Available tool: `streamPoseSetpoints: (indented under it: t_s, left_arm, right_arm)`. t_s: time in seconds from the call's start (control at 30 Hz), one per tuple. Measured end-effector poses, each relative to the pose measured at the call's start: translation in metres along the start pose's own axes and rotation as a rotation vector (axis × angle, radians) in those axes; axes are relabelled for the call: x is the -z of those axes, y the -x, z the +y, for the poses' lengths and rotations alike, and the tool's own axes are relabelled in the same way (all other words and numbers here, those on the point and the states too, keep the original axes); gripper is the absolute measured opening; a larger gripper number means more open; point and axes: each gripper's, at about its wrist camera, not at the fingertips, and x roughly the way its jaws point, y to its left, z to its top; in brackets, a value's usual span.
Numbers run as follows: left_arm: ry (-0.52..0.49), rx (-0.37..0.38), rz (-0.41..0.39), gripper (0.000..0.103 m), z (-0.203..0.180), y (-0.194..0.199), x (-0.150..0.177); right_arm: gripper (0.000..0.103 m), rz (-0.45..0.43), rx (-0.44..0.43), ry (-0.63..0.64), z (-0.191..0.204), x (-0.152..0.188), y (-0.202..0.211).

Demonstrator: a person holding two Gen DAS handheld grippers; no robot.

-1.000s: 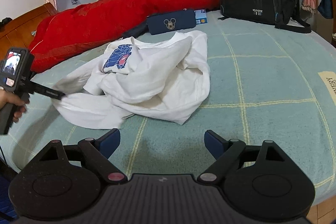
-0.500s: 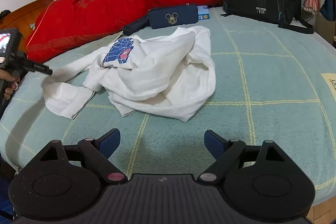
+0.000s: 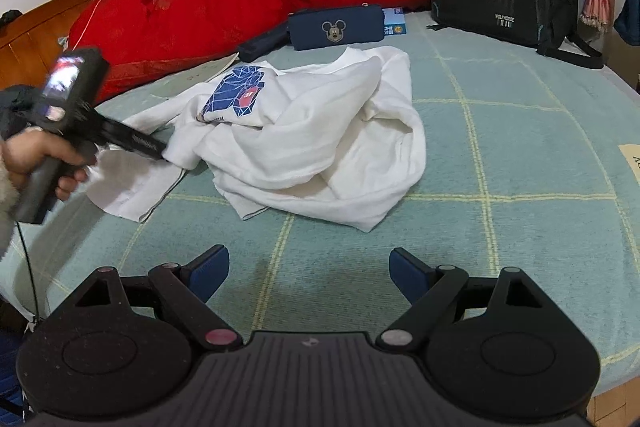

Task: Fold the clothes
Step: 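Grasp a sleeve cuff of the sweatshirt with the left gripper, then pull the sleeve outward with the left gripper to straighten it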

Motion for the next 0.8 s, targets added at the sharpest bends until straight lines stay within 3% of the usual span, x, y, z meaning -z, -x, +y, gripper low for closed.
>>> streamPoseSetpoints:
  t_s: [0.17, 0.3, 0.47, 0.8]
  left_arm:
    - [-0.098, 0.035, 0.054, 0.074, 0.012, 0.020, 0.029]
    - [-0.115, 0.022, 0.097, 0.075, 0.031, 0.036, 0.059]
    - [-0.115, -0.016, 0.057, 0.074, 0.032, 0.060, 0.072]
    - [-0.034, 0.046, -0.052, 0.074, 0.007, 0.087, 0.067]
  right_arm:
    - [0.092, -0.004, 0.006, 0.000, -0.003, 0.000, 0.000]
    - [0.092, -0.002, -0.021, -0.003, -0.002, 0.003, -0.002]
    - [0.092, -0.004, -0.033, -0.008, 0.000, 0.005, -0.001]
    - [0.093, -0.037, -0.054, -0.005, 0.003, 0.005, 0.014]
